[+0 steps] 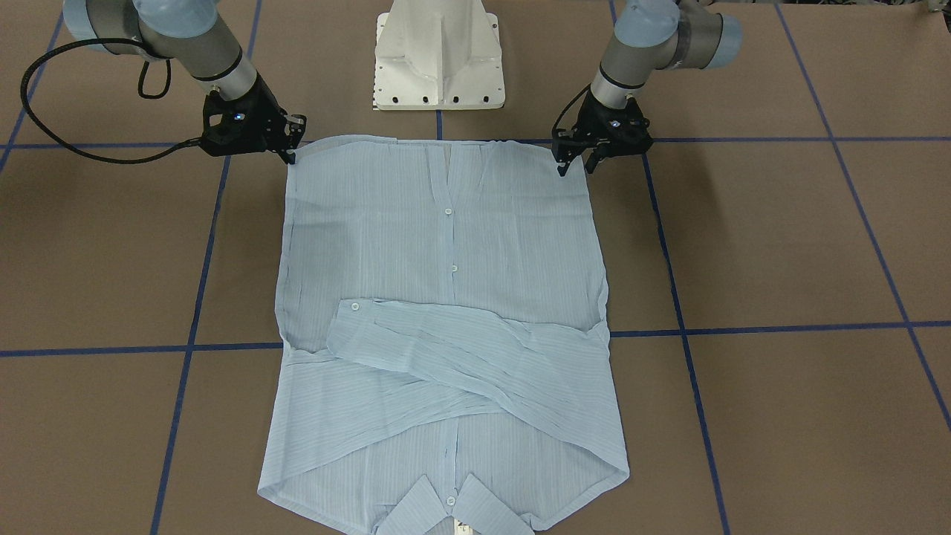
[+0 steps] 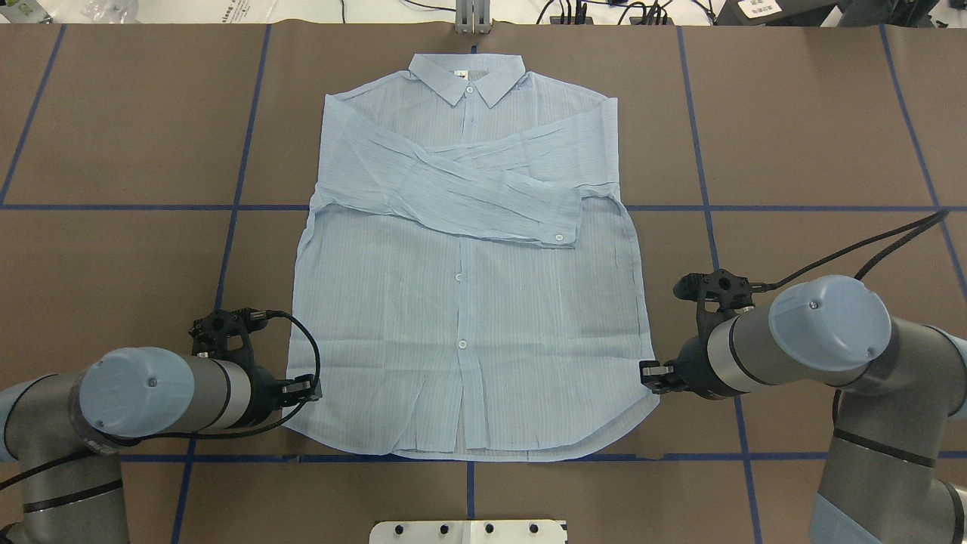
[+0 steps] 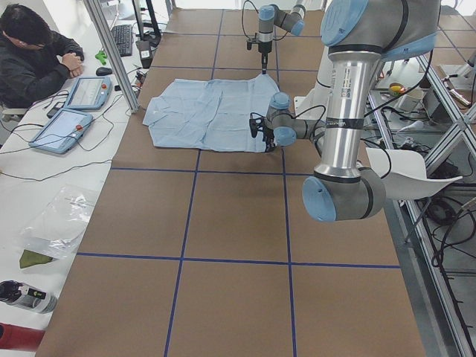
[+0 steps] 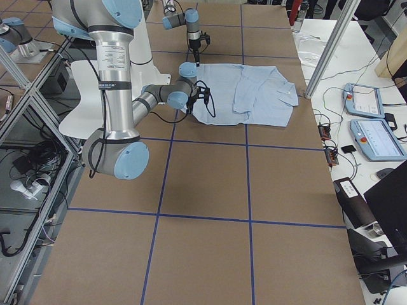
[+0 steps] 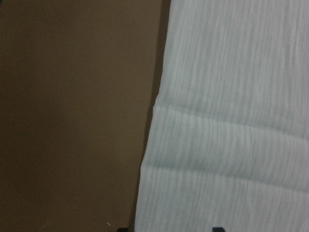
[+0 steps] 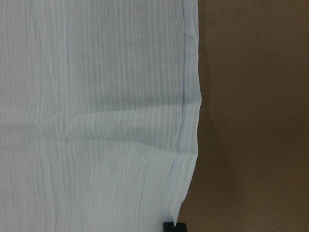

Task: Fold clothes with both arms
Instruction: 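Slide both grippers down to the hem corners and close on them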

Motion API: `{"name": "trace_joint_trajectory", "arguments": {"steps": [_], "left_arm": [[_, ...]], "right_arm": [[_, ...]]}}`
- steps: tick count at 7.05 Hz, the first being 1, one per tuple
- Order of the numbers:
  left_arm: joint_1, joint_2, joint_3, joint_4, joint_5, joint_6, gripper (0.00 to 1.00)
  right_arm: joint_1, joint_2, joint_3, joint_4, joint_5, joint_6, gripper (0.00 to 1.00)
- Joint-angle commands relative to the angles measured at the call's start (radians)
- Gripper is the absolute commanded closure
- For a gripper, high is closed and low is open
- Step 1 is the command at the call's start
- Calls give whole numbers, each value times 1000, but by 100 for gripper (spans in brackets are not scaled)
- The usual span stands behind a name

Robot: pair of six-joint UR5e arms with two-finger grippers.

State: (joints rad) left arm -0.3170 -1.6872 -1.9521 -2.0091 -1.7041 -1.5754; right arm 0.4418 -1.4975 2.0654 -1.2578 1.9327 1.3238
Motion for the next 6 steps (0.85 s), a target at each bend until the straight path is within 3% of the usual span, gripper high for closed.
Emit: {"name": "trace_joint_trajectory", "arguments": {"steps": [1, 5, 6], "left_arm": [[12, 0, 1, 3, 0, 0, 40], [19, 0, -1, 4, 0, 0, 41], [19, 0, -2, 7, -2, 0, 46]], "right_arm": [[3, 0, -1, 0, 0, 0, 100], [8, -3, 1, 0, 6, 0, 100], [9, -3, 2, 0, 6, 0, 100]]}}
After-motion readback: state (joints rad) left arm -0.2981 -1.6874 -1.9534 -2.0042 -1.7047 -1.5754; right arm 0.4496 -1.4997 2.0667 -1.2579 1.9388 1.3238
